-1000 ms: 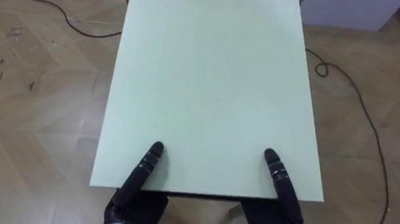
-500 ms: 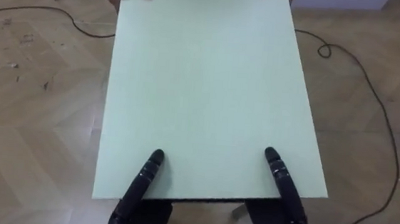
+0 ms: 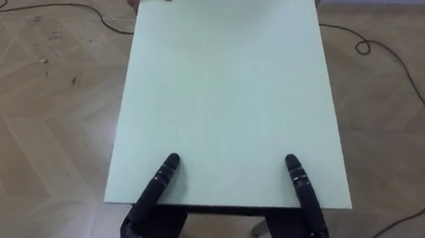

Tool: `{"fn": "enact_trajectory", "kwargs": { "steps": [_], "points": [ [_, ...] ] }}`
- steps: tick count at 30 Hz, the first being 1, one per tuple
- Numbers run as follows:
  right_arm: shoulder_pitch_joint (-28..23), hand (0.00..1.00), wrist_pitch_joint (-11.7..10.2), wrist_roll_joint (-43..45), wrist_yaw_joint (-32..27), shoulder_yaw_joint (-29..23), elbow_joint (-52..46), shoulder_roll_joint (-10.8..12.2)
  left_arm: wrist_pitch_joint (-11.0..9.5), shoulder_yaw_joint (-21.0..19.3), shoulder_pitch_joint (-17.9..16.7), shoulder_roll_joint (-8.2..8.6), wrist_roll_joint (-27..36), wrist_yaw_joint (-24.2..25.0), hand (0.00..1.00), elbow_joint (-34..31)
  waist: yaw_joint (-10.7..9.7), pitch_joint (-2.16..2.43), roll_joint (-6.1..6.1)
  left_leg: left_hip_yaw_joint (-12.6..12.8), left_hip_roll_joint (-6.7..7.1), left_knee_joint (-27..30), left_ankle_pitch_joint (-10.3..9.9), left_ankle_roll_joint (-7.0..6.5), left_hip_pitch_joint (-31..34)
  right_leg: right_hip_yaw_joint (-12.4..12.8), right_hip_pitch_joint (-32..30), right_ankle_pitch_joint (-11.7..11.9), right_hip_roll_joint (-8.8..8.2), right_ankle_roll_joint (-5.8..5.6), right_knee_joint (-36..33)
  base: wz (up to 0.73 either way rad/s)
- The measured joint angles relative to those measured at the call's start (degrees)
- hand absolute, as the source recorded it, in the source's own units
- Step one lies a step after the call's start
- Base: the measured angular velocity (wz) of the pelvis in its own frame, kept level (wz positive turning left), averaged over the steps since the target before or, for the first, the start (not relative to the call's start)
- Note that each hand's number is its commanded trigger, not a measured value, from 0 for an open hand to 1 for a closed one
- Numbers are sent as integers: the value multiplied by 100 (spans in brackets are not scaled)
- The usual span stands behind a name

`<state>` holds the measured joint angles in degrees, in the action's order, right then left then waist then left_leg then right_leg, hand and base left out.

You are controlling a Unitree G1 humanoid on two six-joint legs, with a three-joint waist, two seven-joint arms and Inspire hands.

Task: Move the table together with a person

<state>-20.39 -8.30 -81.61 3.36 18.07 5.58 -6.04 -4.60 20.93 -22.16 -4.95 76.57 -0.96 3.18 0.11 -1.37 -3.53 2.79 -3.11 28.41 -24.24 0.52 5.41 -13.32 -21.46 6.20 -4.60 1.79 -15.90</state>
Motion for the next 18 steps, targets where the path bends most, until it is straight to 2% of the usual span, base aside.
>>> {"fn": "enact_trajectory", "kwargs": {
  "steps": [2, 3, 4, 5, 6, 7, 8, 9, 10, 11, 12, 14, 16, 18],
  "points": [
    [-22, 100, 80, 51, 0, -70, 3, -5, 22, 10, -14, 17, 0, 2, 100, 29, -101, -12, 110, 123, 301, -102, 194, -210, 74, 142, 72, 450, -185, -133, 405, 0],
    [-26, 100, 86, 55, 0, -75, 3, -3, 27, 9, -18, 15, 1, 2, 100, 29, -122, -12, 145, 162, 360, -106, 233, -264, 109, 177, 95, 565, -235, -171, 540, 0],
    [-40, 100, 106, 66, 0, -88, 4, 11, 27, 10, -27, 10, 2, -2, 100, 31, -166, -5, 221, 250, 434, -101, 303, -378, 185, 249, 144, 747, -331, -340, 792, 0],
    [-46, 100, 155, 73, 0, -136, 20, 22, 35, 9, -28, 27, -9, -10, 100, 47, -158, -32, 204, 338, 418, -67, 341, -451, 235, 321, 118, 649, -366, -393, 537, 6],
    [-57, 100, 168, 71, 0, -153, 42, 19, 49, 10, -27, 47, -17, -19, 100, 68, -184, -60, 158, 373, 362, -75, 368, -483, 222, 320, 109, 362, -389, -389, 120, 22],
    [-132, 100, 171, 40, 0, -168, 46, 23, 95, 13, -28, 46, -74, -64, 100, 70, -210, -64, 139, 444, 299, -221, 492, -490, 166, 303, 113, -319, -453, -475, -722, 26],
    [-165, 100, 167, -25, 0, -148, 44, 29, 118, 13, -28, 8, -82, -67, 100, 67, -204, -45, 175, 555, 268, -450, 649, -480, 139, 283, 168, -813, -546, -497, -1393, 18],
    [-166, 100, 160, -53, 5, -139, 44, 25, 125, 12, -29, 2, -83, -66, 100, 61, -180, -44, 195, 589, 269, -559, 728, -486, 132, 299, 230, -1003, -580, -533, -1627, 0],
    [-166, 100, 156, -78, 9, -134, 44, 23, 125, 12, -41, 7, -125, -64, 100, 46, -135, -42, 218, 613, 285, -724, 855, -488, 124, 371, 468, -1296, -615, -624, -1851, -7],
    [-165, 100, 155, -88, 11, -130, 44, 13, 126, 11, -49, 9, -141, -64, 100, 32, -131, -43, 242, 612, 300, -820, 958, -492, 127, 395, 792, -1497, -608, -681, -1832, -6],
    [-165, 100, 154, -101, 11, -123, 44, 10, 126, 8, -53, 11, -157, -65, 100, 32, -116, -43, 251, 611, 301, -848, 994, -481, 131, 394, 966, -1565, -587, -697, -1684, -3],
    [-166, 100, 123, -136, 11, -82, 44, 3, 125, -3, -60, -4, -176, -64, 100, 17, -79, -44, 331, 619, 317, -974, 1130, -437, 122, 372, 1378, -1601, -459, -698, -792, -9],
    [-166, 100, 30, -149, 11, 9, 45, -9, 122, -4, -62, -30, -175, -63, 100, 16, 64, -46, 391, 689, 304, -1002, 1167, -392, 123, 368, 1534, -1579, -384, -673, -342, -27],
    [-161, 100, -58, -159, 11, 80, 79, -20, 121, -11, -84, -47, -176, -61, 100, -4, 173, -47, 415, 742, 253, -1027, 1208, -328, 139, 369, 1619, -1456, -265, -611, -33, -24]
  ]
}}
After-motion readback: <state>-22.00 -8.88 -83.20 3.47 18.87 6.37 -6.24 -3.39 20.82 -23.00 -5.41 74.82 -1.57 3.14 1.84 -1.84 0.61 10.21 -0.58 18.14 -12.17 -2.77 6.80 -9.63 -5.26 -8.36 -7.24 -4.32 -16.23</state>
